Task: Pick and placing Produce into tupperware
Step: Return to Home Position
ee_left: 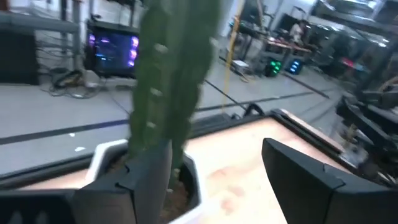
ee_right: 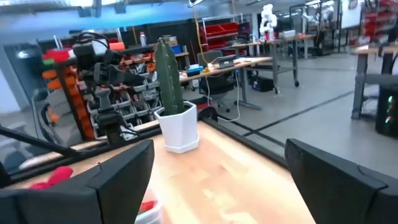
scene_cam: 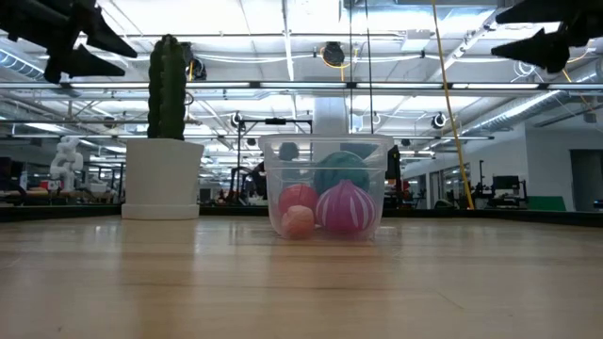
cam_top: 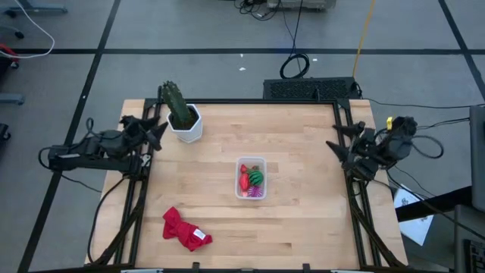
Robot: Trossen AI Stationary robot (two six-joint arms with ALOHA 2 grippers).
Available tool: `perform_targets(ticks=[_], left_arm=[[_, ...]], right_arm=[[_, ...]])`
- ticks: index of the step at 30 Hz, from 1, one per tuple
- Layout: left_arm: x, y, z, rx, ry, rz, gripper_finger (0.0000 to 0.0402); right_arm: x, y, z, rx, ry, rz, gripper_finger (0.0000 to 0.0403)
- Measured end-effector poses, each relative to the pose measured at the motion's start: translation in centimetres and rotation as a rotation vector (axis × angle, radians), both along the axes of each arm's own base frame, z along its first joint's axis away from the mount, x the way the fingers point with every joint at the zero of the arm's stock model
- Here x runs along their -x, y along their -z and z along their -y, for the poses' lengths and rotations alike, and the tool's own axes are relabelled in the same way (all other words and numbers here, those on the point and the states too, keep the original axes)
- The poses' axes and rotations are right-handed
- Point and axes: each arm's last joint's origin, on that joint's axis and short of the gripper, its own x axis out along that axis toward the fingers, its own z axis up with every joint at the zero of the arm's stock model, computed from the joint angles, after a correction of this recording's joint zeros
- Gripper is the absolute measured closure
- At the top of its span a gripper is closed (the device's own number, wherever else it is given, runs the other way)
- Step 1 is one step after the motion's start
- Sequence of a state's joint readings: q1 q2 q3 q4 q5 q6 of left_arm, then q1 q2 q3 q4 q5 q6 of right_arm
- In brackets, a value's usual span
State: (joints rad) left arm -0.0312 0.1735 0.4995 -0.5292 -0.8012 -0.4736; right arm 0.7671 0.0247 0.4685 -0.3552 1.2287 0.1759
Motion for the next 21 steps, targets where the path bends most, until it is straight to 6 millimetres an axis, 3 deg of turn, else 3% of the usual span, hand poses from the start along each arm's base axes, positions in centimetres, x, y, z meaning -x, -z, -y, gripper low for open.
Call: perform_targets(ticks=[8, 11, 21], left_arm=[[-2.6, 2.5, 0.5, 0.034, 0.040, -0.046, 0.0148], [-3.4, 3.4, 0.7, 0.040, 0.066, -0.041, 0.0149], [-3.8, 3.7, 0.8, 0.023, 0.037, -0.051, 0.0149]], right_arm=[[-3.0, 6.5, -2.9, -0.115, -0.002, 0.140, 0.0048], [-3.1, 6.2, -3.0, -0.182, -0.010, 0.221, 0.0048], [-3.4, 6.5, -2.5, -0.102, 0.077, 0.167, 0.0048]])
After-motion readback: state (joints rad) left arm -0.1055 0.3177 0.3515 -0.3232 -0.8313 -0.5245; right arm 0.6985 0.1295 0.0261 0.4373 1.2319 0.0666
